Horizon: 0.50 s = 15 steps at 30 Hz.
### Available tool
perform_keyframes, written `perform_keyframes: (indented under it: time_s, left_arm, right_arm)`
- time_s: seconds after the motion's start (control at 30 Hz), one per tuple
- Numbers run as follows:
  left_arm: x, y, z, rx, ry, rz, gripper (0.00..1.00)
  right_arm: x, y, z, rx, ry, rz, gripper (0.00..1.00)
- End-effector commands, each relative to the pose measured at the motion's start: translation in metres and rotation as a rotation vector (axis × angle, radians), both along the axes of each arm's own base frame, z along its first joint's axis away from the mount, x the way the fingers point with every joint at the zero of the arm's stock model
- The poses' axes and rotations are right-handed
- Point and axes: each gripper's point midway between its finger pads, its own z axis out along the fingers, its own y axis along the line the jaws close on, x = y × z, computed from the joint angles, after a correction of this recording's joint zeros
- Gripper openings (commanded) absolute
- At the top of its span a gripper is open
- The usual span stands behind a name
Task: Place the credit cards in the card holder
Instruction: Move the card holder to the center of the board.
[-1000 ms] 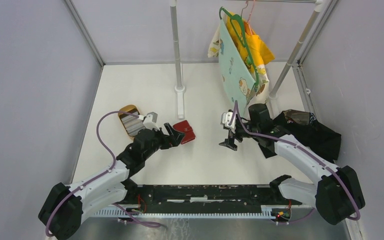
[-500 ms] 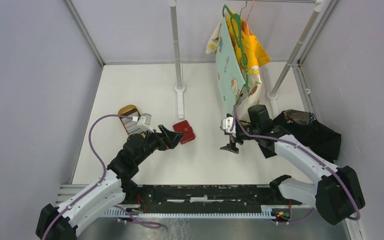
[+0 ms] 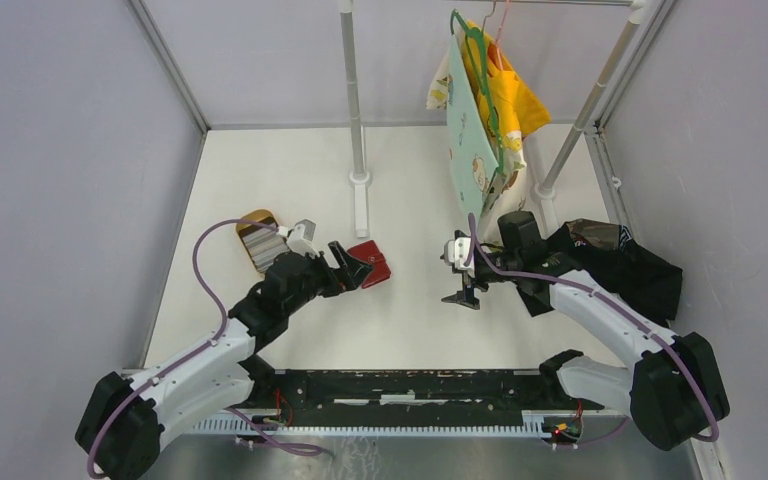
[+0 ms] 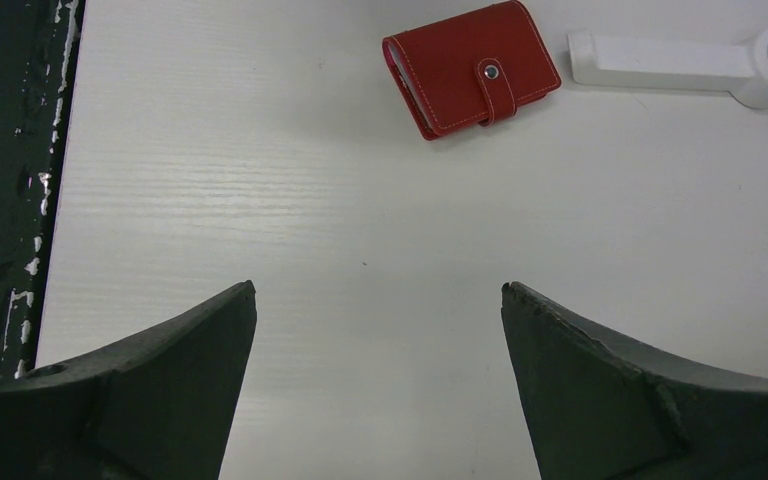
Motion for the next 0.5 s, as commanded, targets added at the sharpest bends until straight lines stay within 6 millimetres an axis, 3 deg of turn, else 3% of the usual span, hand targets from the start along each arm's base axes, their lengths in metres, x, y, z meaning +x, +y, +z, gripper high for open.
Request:
perform_keyframes:
  time_s: [0.0, 0.47]
  left_arm:
    - [0.016, -0.001, 0.014, -0.027, -0.014, 0.068, 0.96]
    - [0.030, 0.004, 0.005, 0.028, 0.022, 0.134, 0.93]
  right_arm:
    - [0.001, 0.004, 0.006, 0.030, -0.039, 0.030, 0.98]
    - [0.005, 0.001, -0.002, -0.004, -0.027, 0.012, 0.98]
